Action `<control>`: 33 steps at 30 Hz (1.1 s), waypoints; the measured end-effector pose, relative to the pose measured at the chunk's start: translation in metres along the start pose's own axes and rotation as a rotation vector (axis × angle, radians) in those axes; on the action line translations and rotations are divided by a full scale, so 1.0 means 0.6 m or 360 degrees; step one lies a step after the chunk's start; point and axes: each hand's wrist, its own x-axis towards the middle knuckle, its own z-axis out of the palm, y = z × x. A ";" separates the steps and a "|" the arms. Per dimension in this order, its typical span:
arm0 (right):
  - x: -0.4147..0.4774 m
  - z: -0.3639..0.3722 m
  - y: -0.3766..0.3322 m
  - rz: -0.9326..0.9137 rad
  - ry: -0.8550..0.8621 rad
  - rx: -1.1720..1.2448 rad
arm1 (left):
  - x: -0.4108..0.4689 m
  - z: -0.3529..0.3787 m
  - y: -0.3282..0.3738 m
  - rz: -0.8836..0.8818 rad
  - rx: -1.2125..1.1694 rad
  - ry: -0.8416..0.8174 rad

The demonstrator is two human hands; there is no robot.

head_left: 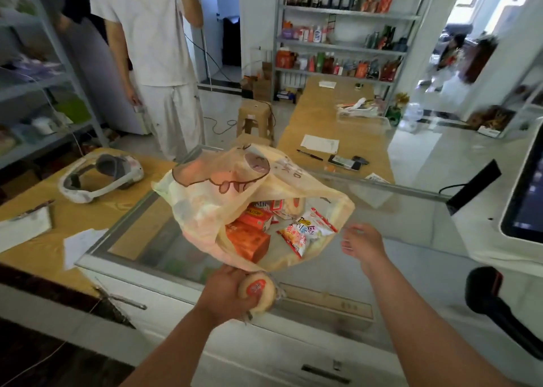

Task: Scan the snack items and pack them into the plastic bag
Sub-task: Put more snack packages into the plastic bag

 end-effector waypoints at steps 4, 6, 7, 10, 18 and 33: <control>-0.016 -0.024 0.035 0.0114 -0.0055 -0.0052 | 0.024 0.043 0.055 0.0021 -0.0066 0.0012; -0.024 -0.042 0.043 0.0172 -0.0106 -0.0019 | 0.037 0.069 0.080 -0.0118 -0.0008 0.0047; -0.028 -0.052 0.045 0.0191 -0.0130 -0.0010 | 0.044 0.080 0.097 -0.0197 0.0027 0.0055; -0.041 -0.087 0.051 0.0235 -0.0214 -0.0090 | 0.064 0.109 0.169 -0.0498 -0.0067 -0.0035; -0.063 -0.149 0.059 -0.0107 -0.0393 -0.0666 | 0.137 0.188 0.366 -0.0881 -0.1228 -0.0063; 0.013 -0.269 0.099 -0.0043 -0.0091 0.0326 | 0.203 0.234 0.497 -0.0718 -0.1969 -0.0174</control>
